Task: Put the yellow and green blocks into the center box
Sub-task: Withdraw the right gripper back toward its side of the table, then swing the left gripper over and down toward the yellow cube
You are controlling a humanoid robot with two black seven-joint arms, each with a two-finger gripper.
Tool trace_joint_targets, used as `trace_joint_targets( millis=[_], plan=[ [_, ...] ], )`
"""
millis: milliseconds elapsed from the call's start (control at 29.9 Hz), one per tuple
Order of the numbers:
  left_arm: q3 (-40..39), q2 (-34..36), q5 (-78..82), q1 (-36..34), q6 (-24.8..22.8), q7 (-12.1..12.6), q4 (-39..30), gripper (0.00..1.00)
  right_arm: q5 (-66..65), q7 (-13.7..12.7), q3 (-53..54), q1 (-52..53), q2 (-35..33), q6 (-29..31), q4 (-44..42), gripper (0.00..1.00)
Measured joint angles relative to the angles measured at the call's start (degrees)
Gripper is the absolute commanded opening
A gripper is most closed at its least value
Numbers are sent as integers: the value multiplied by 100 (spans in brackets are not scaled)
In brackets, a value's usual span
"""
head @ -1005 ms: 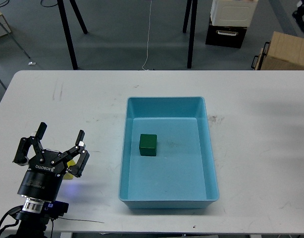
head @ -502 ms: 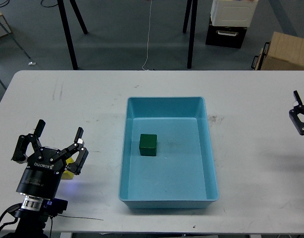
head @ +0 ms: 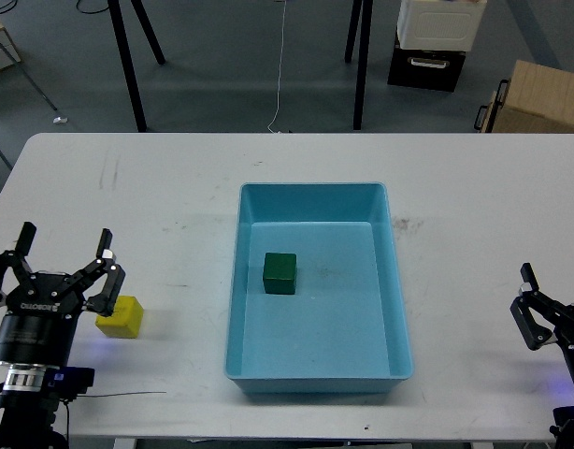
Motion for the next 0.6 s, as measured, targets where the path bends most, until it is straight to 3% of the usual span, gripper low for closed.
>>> trace_joint_targets(
  millis=[100,335,603],
  plan=[
    [-385,205,52,-480,0,-67,322,100,-1,0,9,-93,-291,-35,3,100],
    [-604,1843,43,-1773,0,-118,718,100,-19,4,67,-76,-192,-35,2,100],
    [1230,4480,269,-3209,0,-109,694,100,-69,-20,-6,37,270,-67,-24,100]
  ],
)
